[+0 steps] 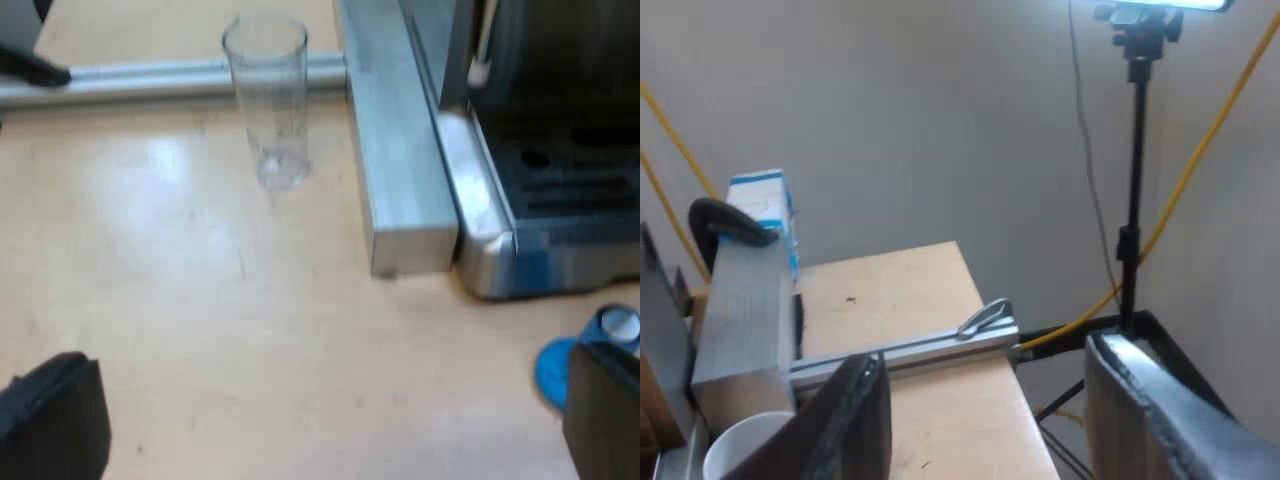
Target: Remove mug from coffee machine
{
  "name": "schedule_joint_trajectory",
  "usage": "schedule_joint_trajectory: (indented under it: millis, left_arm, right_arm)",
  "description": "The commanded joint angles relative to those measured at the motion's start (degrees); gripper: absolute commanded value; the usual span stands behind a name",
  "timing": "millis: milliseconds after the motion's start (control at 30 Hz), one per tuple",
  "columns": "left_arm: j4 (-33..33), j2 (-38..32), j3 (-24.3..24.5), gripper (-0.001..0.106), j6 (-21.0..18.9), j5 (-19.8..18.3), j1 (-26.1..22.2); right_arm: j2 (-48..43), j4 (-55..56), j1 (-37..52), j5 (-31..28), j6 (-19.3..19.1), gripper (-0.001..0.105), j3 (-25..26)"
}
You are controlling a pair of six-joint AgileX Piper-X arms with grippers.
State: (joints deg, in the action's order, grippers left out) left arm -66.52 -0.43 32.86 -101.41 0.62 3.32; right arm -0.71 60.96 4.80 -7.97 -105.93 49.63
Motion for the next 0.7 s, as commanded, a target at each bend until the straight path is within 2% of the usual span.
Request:
schedule_joint_trajectory:
  millis: [33,267,500,567,700]
  left_arm:
    - [-2.3,-8.3,0.5,0.093,0.1,0.9,0.3]
    - [-2.6,-8.3,0.3,0.093,0.1,0.0,0.3]
    - [-2.4,-8.3,0.3,0.093,0.1,-0.6,0.3]
    - [-0.4,-8.3,0.3,0.093,0.1,-0.1,0.3]
    - [10.0,-8.3,0.3,0.093,0.1,2.5,0.3]
  right_arm:
    - [-2.4,-0.3,0.3,1.6,-0.7,0.047,-0.4]
    - [-2.4,-0.8,0.3,1.9,-0.6,0.047,-2.8]
    - [-2.4,-0.8,0.3,1.9,-0.6,0.047,-8.3]
    - [-2.4,-0.8,0.3,2.1,-0.6,0.047,-9.8]
    - [-2.4,-0.8,0.3,4.1,-0.6,0.047,-13.7]
